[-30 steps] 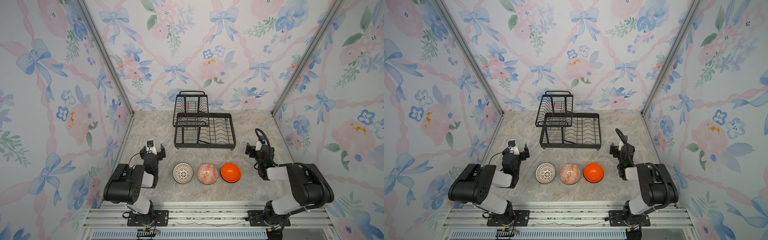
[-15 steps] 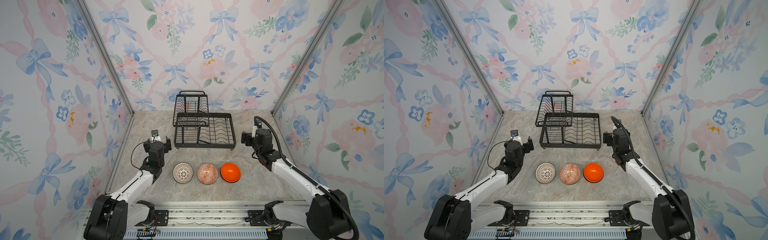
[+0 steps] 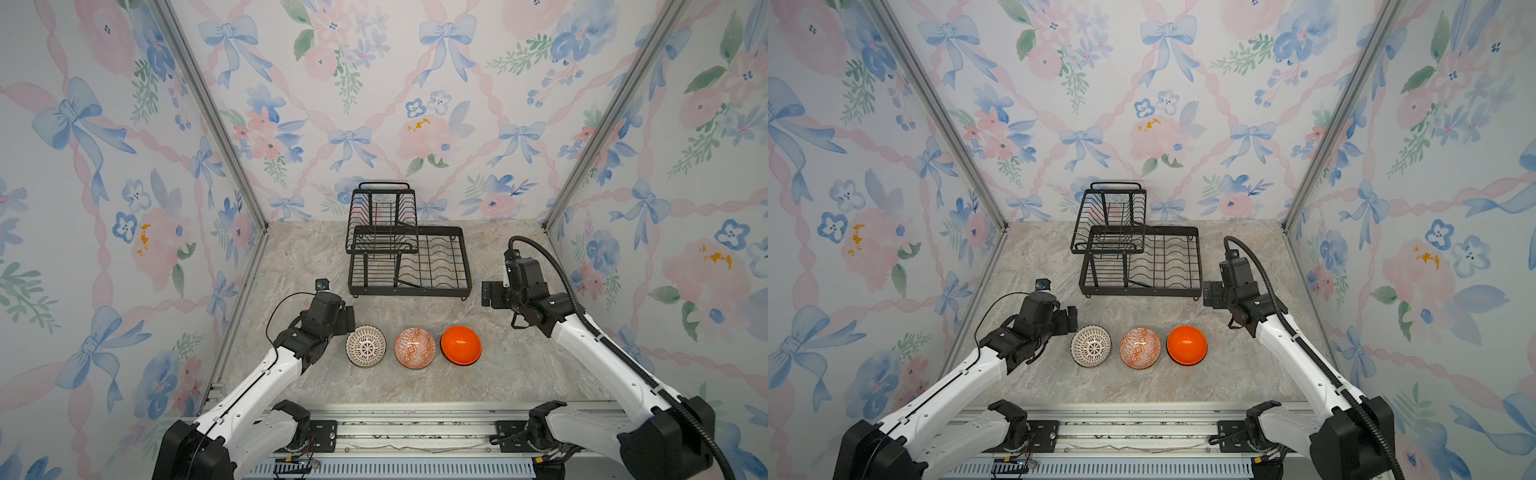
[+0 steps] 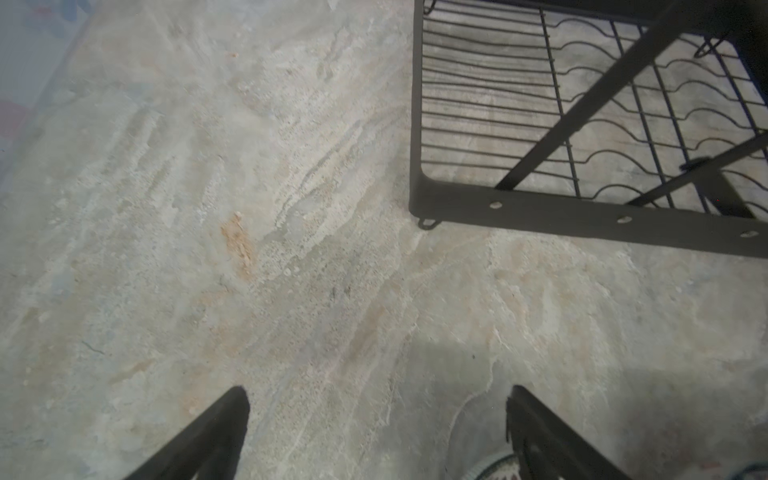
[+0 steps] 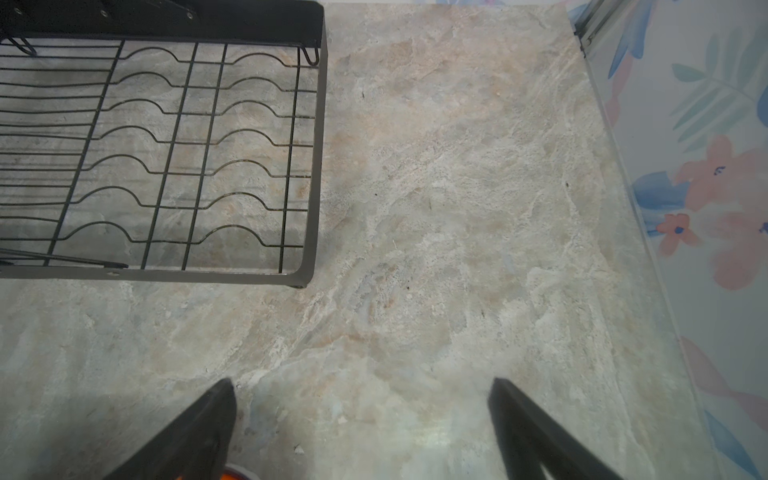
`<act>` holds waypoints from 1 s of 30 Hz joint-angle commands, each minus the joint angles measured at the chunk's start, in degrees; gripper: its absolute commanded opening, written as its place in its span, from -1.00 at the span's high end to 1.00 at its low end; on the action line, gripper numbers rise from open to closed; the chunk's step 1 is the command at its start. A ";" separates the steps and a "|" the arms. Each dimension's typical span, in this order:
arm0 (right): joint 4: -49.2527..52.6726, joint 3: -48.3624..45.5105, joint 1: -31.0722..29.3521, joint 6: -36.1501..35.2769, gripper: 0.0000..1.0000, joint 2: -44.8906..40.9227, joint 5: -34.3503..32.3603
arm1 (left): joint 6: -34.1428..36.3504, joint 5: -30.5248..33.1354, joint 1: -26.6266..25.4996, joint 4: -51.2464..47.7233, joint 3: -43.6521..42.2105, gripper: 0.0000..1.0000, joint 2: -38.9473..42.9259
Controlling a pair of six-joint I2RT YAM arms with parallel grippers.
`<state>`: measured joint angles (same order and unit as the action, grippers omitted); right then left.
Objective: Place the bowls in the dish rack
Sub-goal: 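Lower the left gripper onto the rim of the white maroon-patterned bowl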
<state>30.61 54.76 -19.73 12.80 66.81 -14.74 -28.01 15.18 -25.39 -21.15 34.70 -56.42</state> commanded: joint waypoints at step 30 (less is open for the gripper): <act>4.19 -1.32 -0.64 1.27 -0.93 -1.56 1.29 | -5.83 -8.82 -6.34 -9.87 1.11 0.56 -2.02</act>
<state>33.34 54.08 -19.94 13.37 66.32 -13.69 -33.78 6.90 -31.48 -30.13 34.89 -57.93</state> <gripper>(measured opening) 0.967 0.230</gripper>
